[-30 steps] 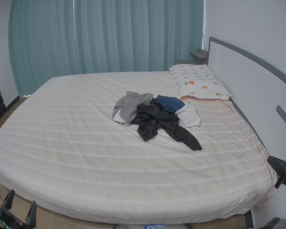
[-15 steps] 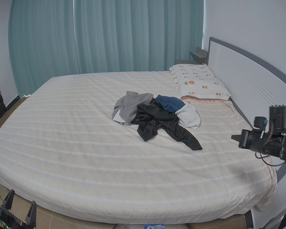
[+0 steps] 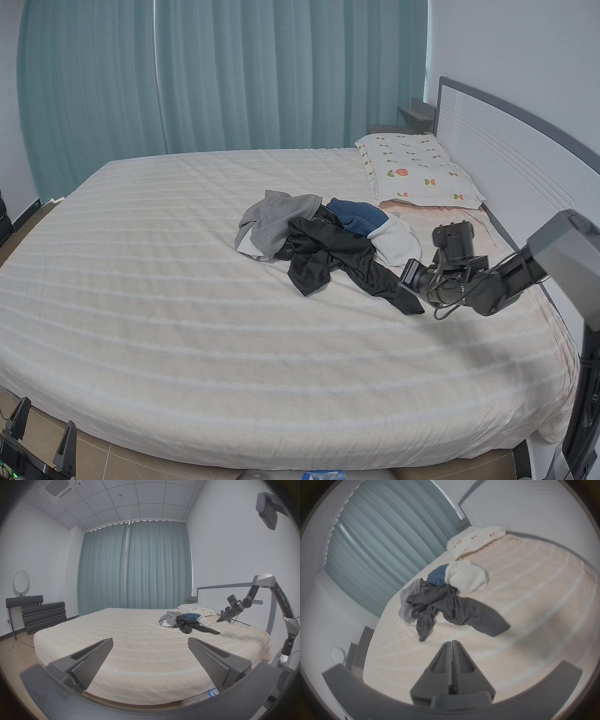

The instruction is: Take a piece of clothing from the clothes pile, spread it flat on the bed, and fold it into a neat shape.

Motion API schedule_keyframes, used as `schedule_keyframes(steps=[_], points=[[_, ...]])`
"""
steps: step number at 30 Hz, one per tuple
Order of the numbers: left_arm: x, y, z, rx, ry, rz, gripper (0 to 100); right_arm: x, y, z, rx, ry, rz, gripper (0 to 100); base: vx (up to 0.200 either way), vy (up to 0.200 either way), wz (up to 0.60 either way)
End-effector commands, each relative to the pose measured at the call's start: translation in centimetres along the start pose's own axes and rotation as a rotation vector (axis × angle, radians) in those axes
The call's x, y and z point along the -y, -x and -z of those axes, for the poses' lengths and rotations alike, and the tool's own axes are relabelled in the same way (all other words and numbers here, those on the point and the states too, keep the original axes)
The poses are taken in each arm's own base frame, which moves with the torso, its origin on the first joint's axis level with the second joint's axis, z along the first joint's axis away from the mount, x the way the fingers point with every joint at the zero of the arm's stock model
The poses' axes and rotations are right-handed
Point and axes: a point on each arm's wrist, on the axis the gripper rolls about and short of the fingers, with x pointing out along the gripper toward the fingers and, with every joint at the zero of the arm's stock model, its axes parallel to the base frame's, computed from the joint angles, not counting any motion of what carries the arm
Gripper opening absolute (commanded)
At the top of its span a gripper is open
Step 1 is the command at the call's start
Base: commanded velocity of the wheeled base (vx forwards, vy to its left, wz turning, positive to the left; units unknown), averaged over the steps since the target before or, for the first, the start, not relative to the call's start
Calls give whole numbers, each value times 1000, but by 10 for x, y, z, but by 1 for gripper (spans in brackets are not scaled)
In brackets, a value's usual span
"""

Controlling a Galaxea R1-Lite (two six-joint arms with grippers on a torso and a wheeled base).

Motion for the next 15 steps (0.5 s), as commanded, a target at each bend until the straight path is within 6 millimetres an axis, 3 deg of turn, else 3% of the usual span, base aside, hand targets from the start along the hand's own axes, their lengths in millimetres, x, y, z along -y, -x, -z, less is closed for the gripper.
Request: schedule_keyframes(steps=[1, 7, 10, 14, 15], points=[[0, 0, 5, -7, 0, 0, 100, 17, -72, 45, -71, -71, 55, 0, 0, 0, 0], [0, 0, 5, -5, 0, 1, 100, 26, -68, 27, -31, -98, 69, 0, 0, 0, 0], [0, 0, 5, -5, 0, 0, 100, 26, -54, 9, 11, -112, 61, 0, 0, 0, 0], [0, 0, 5, -5, 0, 0, 100, 35, -49, 6, 12, -113, 85, 0, 0, 0, 0], [0, 0, 5, -5, 0, 0, 100, 40, -51, 6, 9, -117, 94, 100, 0, 0, 0]])
